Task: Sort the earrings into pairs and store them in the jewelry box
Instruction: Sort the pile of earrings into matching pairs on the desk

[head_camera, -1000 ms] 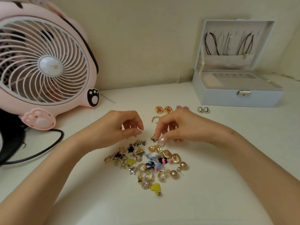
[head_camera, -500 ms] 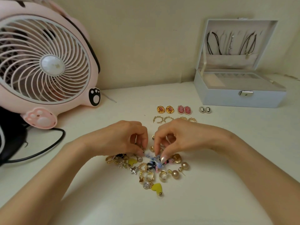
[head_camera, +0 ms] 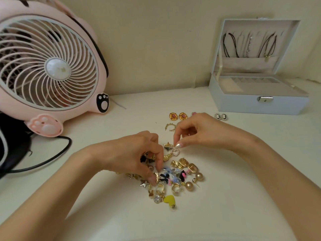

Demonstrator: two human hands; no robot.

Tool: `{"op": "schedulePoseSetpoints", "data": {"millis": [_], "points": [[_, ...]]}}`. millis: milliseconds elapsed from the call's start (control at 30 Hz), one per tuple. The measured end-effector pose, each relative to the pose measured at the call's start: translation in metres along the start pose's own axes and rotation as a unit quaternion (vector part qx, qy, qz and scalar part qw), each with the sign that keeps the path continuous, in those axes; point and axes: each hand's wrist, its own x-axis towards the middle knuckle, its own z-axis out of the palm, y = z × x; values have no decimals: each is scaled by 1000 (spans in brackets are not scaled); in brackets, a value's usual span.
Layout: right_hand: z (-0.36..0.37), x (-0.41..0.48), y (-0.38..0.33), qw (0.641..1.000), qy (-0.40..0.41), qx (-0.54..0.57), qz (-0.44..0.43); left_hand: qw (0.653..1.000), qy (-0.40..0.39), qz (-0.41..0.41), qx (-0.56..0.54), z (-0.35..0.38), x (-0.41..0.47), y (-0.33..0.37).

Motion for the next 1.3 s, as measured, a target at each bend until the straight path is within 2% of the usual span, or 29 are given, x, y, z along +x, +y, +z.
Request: {"op": "schedulePoseSetpoints", "data": {"millis": [200, 433, 633, 800, 1033, 1167, 1300], "points": [[4, 6, 6, 999, 19, -51, 1, 999, 15, 35, 19, 1, 0, -1], [5, 4, 5, 999, 8, -46, 11, 993, 96, 41, -60, -16, -8, -8], [6, 3, 1, 1000, 5, -29, 9, 999, 50, 1, -22, -12, -5, -9], [6, -3, -10, 995, -92, 35, -34, 999, 43, 0, -4, -8, -2, -9], [11, -7, -21, 982, -172, 21, -71, 993, 121, -11, 3, -14, -3, -15], [18, -12, -27, 973, -213, -50, -77, 994, 109, -12, -16, -13, -4, -12], [26, -14, -30, 969, -211, -98, -81, 997, 7, -7, -80, -12, -9, -4]]}}
